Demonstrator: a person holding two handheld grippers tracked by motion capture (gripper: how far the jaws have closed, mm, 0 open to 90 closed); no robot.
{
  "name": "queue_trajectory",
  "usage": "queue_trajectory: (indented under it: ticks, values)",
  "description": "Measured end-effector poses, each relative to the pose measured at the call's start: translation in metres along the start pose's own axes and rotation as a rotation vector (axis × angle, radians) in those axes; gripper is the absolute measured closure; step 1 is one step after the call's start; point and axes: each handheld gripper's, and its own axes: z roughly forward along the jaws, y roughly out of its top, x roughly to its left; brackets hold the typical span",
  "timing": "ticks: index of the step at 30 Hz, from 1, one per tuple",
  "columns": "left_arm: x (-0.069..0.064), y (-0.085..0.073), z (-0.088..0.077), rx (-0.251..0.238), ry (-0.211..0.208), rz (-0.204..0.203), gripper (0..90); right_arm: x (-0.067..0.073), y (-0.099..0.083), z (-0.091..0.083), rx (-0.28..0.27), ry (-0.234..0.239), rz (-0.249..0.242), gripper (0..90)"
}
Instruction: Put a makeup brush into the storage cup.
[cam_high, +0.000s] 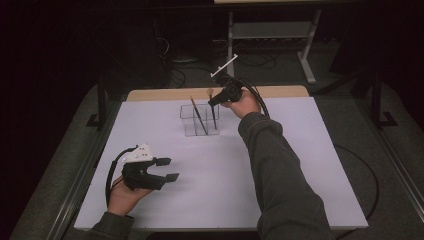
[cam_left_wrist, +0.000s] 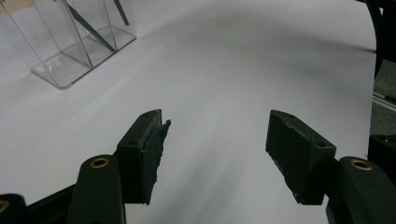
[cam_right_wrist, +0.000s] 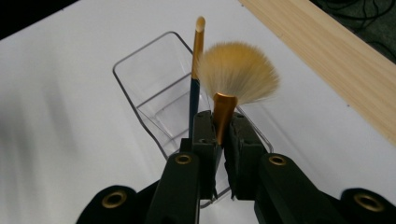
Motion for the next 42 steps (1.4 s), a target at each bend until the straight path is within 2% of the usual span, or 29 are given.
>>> queue_trajectory:
  ticks: [1, 3, 14, 16, 22, 23, 33, 35, 38, 40, 42]
  values:
    - [0.000, 0.000, 0.000, 0.004, 0.002, 0.006, 36.1, -0.001, -0.002, 0.002, -0.001, -0.003, 0.014, 74.3]
    - [0.000, 0.000, 0.000, 0.002, 0.002, -0.001, 36.2, -0.002, -0.004, 0.002, -0.003, -0.009, 0.019, 71.9]
    - [-0.002, 0.001, -0.001, -0.001, -0.002, -0.005, 36.2, 0.001, -0.007, -0.007, -0.021, -0.002, 0.028, 69.3]
    - [-0.002, 0.001, -0.001, -0.004, -0.001, -0.005, 36.2, 0.002, -0.010, -0.010, -0.040, 0.006, 0.048, 69.0]
    - [-0.001, 0.001, 0.000, 0.001, -0.002, 0.009, 36.2, 0.001, -0.018, -0.014, -0.056, 0.016, 0.053, 65.2]
    - [-0.001, 0.001, 0.000, 0.002, -0.003, 0.010, 36.2, 0.002, -0.021, -0.017, -0.074, 0.019, 0.057, 63.7]
    - [-0.003, 0.001, 0.000, -0.003, 0.004, 0.007, 34.9, -0.001, -0.035, -0.028, -0.100, 0.009, 0.059, 55.7]
    - [-0.003, 0.000, 0.000, 0.000, 0.005, 0.002, 34.5, 0.000, -0.038, -0.035, -0.116, 0.012, 0.078, 53.4]
    - [-0.004, 0.000, -0.001, 0.000, 0.008, -0.001, 34.4, 0.000, -0.041, -0.037, -0.123, 0.006, 0.067, 52.3]
    - [-0.003, 0.000, -0.002, -0.004, 0.010, 0.006, 34.4, 0.001, -0.045, -0.040, -0.130, 0.009, 0.085, 50.4]
    - [-0.003, -0.001, -0.002, 0.001, 0.016, 0.007, 34.4, 0.001, -0.049, -0.042, -0.148, 0.005, 0.080, 49.9]
